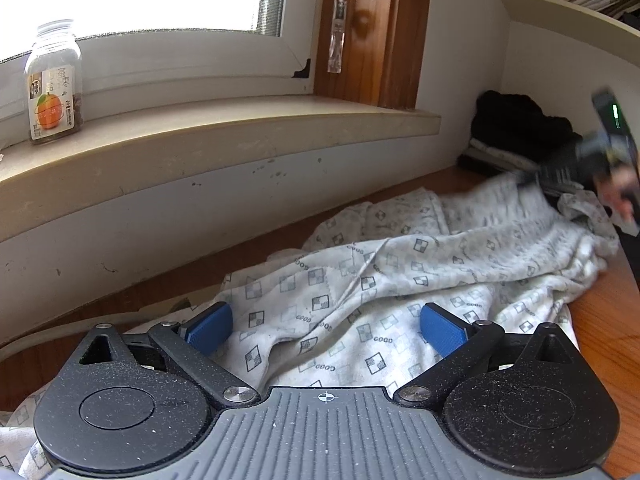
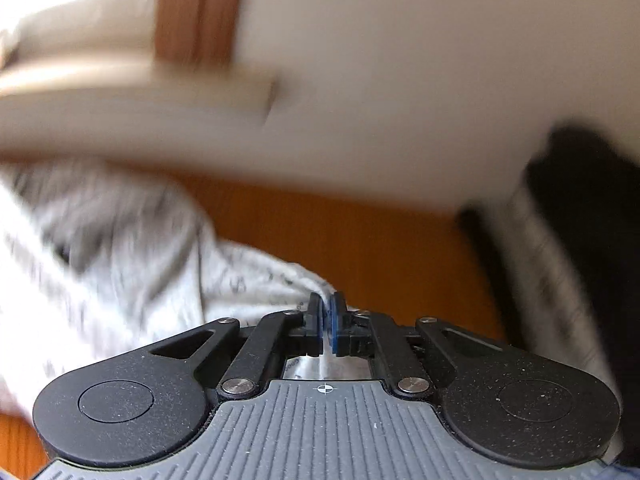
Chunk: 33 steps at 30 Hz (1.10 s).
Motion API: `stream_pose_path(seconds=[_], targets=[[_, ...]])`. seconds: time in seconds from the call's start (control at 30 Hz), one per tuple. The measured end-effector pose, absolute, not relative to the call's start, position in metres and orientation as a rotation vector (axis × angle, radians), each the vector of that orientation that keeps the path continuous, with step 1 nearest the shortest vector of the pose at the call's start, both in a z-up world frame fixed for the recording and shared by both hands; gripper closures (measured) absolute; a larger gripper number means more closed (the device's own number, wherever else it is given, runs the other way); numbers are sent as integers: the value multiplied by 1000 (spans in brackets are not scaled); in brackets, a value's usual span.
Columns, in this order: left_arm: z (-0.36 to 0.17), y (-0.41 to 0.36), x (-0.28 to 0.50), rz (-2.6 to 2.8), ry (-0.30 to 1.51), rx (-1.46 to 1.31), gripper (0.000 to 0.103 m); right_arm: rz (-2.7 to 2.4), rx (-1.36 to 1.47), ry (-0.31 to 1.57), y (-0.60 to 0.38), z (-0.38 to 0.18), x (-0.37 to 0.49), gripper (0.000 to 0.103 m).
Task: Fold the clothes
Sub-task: 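Release the sheet fold with the right gripper and smooth it flat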
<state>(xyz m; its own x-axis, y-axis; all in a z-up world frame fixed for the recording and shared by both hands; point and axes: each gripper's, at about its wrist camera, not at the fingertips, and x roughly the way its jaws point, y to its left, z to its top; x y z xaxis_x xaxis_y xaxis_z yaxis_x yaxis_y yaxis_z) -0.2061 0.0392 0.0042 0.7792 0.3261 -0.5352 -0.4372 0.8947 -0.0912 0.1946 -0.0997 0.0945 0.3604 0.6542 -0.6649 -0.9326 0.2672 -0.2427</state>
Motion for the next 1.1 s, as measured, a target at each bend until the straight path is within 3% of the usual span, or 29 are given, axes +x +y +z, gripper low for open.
stream_pose_path(seconds=[0.17,0.3,0.37,0.43,0.5,0.73,1.1], targets=[[4,42,-208,414,534,-234,2,993,-631,197,-78,171,199,99],[4,40,-209,405,527,-226,2,858,-592,-4,-64,193,194,96],[4,39,-209,409,530,-223,2,914,-640,146,-55,178,203,92],[4,40,-209,409,530,-224,2,961,-679,249,-59,155,209,74],[4,39,-209,410,526,-223,2,988,-674,337,-74,132,218,69],[5,35,-207,406,533,-200,2,1082,-596,567,-148,76,229,59],[6,33,-205,410,543,-187,2,1272,-361,573,-152,41,188,50]])
